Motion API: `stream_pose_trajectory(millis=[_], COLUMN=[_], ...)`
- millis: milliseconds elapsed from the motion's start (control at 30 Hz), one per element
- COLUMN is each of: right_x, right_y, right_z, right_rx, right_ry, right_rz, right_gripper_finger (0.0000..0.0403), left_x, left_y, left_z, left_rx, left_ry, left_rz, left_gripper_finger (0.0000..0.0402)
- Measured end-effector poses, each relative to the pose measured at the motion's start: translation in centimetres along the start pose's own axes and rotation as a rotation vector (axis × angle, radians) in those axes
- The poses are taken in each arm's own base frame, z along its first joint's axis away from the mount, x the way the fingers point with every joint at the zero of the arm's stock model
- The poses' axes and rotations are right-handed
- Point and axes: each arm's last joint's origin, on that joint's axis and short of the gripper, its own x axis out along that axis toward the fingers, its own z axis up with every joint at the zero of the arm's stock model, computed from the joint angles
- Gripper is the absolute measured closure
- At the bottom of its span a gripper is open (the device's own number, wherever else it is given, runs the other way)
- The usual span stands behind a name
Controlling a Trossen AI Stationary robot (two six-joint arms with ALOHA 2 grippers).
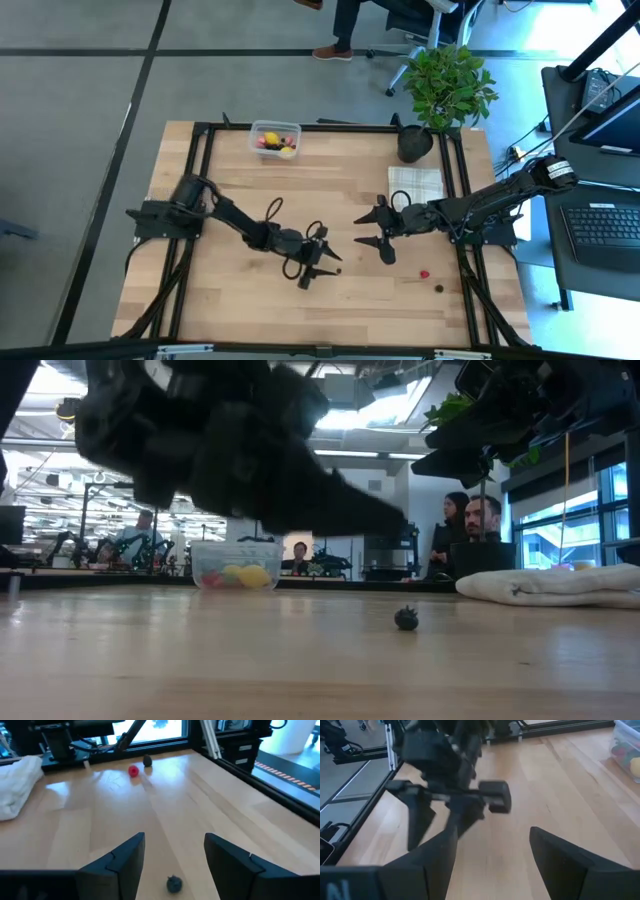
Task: Pick and placing Produce into tupperware
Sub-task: Put the blueberry into the transparent bin
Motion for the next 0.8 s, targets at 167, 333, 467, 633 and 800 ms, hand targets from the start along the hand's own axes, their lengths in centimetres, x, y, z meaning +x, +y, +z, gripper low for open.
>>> stream_pose_trajectory(millis=[167,333,467,633,800], right_x=[0.0,0.0,0.0,0.0,0.0], right_y=[0.0,0.0,0.0,0.0,0.0], right_z=[0.0,0.0,0.0,0.1,0.1], right_rx=[0.023,0.027,0.027,0.027,0.027], right_ry=[-0.001,-0.004,-0.005,-0.006,-0.006], right_rz=[0.001,0.001,0.001,-0.003,-0.003], right_gripper_finger=[0.0151,0.0151,0.0151,0.0151,0.0151], left_x=[0.9,1.9,2.7,3.5,3.4], left_y=[0.5,0.6,0.6,0.6,0.8], left_z=[-2.1,-2.4,-2.3,-1.9,-2.3], left_rx=[-0.042,-0.058,-0.063,-0.057,-0.065], left_ry=[0.035,0.052,0.146,0.206,0.236], left_rz=[0.031,0.023,0.020,0.022,0.026], left_gripper_finger=[0.0209,0.0216,0.0225,0.0239,0.0253])
